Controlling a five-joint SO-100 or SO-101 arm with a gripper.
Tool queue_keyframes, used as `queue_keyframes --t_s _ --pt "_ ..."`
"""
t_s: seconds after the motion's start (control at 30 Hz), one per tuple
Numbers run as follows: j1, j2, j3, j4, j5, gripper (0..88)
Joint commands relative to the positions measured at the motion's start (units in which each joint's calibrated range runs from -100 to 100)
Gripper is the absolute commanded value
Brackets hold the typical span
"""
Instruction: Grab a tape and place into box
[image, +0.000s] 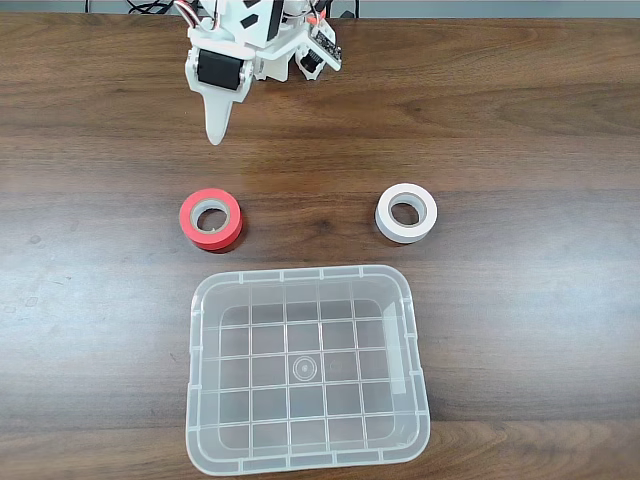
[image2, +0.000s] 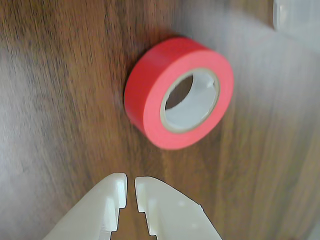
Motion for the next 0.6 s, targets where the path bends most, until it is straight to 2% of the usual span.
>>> queue_keyframes --t_s 0.0,0.17,0.4,0.57 --pt "5.1 13.9 -14.0 -0.6 1.2 1.3" --pt "8.8 25.0 -23.2 -0.6 1.4 1.3" --pt "8.8 37.0 -32.0 -0.3 1.5 1.3" --pt "8.6 42.8 -35.6 -0.2 4.6 1.4"
